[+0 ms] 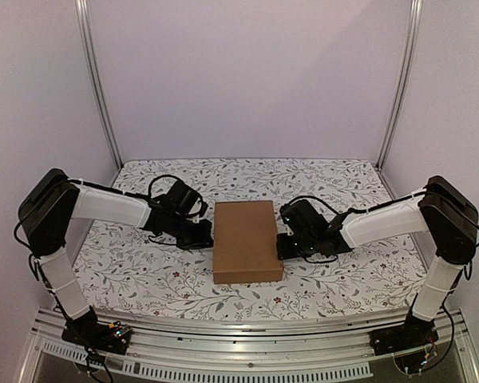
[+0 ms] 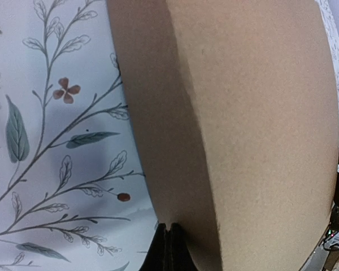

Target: Fold the paper box

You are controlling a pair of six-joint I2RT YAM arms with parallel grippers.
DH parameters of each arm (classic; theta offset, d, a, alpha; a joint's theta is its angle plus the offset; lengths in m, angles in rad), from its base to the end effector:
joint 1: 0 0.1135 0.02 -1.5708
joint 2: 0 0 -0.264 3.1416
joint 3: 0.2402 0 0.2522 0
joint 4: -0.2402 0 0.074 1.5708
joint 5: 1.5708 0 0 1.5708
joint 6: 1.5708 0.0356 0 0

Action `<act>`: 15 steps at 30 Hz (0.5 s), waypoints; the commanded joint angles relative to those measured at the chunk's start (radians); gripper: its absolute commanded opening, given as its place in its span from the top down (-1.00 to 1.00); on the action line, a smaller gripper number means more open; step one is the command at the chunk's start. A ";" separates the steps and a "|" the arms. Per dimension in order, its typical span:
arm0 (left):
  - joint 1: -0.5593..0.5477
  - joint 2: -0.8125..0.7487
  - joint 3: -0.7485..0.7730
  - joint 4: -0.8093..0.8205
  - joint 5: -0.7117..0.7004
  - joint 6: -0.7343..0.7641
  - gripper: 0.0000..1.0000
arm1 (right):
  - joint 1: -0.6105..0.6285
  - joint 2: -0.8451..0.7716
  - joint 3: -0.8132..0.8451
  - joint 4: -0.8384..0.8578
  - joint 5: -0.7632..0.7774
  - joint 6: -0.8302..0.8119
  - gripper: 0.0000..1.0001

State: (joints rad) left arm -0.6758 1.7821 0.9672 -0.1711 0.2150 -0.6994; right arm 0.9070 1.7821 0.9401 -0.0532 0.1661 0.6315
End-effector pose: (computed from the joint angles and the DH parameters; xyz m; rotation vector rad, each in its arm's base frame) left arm 0.2661 -0.2230 0.1438 0.0564 2.7265 -0.7481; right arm 0.2212 0.2732 0.1437 -0.2715 2.4925 0.4625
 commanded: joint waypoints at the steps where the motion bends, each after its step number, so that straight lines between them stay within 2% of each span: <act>1: -0.003 0.027 0.080 0.023 0.039 0.024 1.00 | -0.019 0.019 0.053 0.065 -0.043 -0.036 1.00; 4: 0.010 0.023 0.104 -0.029 -0.018 0.048 1.00 | -0.035 0.015 0.048 0.055 -0.025 -0.058 1.00; 7: 0.025 0.001 0.123 -0.088 -0.072 0.072 1.00 | -0.048 -0.008 0.033 -0.003 0.005 -0.086 0.87; 9: 0.033 -0.025 0.132 -0.119 -0.100 0.083 0.90 | -0.059 -0.030 0.021 -0.026 0.033 -0.109 0.80; 13: 0.038 -0.074 0.139 -0.159 -0.140 0.095 0.79 | -0.070 -0.103 0.014 -0.093 0.095 -0.163 0.54; 15: 0.038 -0.103 0.146 -0.189 -0.168 0.101 0.65 | -0.070 -0.142 0.013 -0.136 0.140 -0.191 0.36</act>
State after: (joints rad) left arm -0.6537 1.7523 1.0821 -0.2840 0.1131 -0.6262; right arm 0.8494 1.7359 0.9554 -0.1085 0.2108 0.5110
